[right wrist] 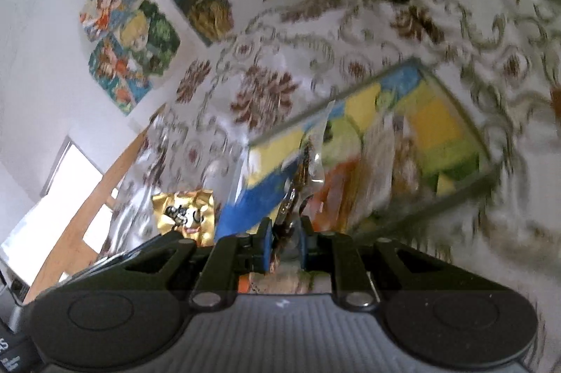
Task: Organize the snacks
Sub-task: 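Carry the gold packet with the left tool while the right tool carries the wrapper over the tray, then open the left tool to drop the gold packet while the right tool releases the wrapper into the tray, then raise both open tools out of the tray and back from it, then lower the open left tool over the puffed-rice bar in its clear bag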
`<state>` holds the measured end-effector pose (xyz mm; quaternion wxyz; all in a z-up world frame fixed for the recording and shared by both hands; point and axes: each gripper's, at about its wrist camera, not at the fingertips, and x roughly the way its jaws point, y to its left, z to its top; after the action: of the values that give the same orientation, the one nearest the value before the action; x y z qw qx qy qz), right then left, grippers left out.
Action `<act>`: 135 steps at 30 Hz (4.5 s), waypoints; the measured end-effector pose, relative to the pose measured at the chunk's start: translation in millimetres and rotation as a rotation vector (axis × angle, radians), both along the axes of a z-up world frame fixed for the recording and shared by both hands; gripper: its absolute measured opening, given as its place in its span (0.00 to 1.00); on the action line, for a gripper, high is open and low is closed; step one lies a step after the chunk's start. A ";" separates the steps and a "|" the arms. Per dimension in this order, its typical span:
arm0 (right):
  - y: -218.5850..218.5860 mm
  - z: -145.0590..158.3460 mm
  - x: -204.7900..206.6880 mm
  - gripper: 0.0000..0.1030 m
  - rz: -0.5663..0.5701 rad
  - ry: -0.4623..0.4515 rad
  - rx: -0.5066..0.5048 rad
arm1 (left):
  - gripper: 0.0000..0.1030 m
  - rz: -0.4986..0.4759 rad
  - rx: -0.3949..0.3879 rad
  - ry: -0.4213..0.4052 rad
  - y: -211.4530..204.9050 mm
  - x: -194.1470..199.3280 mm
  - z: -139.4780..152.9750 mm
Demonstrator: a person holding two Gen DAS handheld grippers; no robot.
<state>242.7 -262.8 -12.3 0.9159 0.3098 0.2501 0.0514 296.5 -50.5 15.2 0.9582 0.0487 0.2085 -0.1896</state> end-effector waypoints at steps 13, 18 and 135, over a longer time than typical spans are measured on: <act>3.1 -20.0 82.3 0.16 -0.063 0.005 -0.128 | 0.07 0.014 -0.104 0.052 -4.8 78.6 -42.9; 14.2 -30.7 93.0 0.17 -0.054 0.038 -0.218 | 0.08 -0.008 -0.084 0.086 -11.9 85.3 -58.7; -6.1 17.7 -167.3 1.00 0.172 0.230 -0.486 | 0.99 0.277 0.079 0.388 33.1 -165.1 -30.8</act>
<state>75.4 -268.9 5.4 0.9212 0.0627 0.3827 0.0323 131.4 -17.5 -15.6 0.9145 0.0197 0.4006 -0.0537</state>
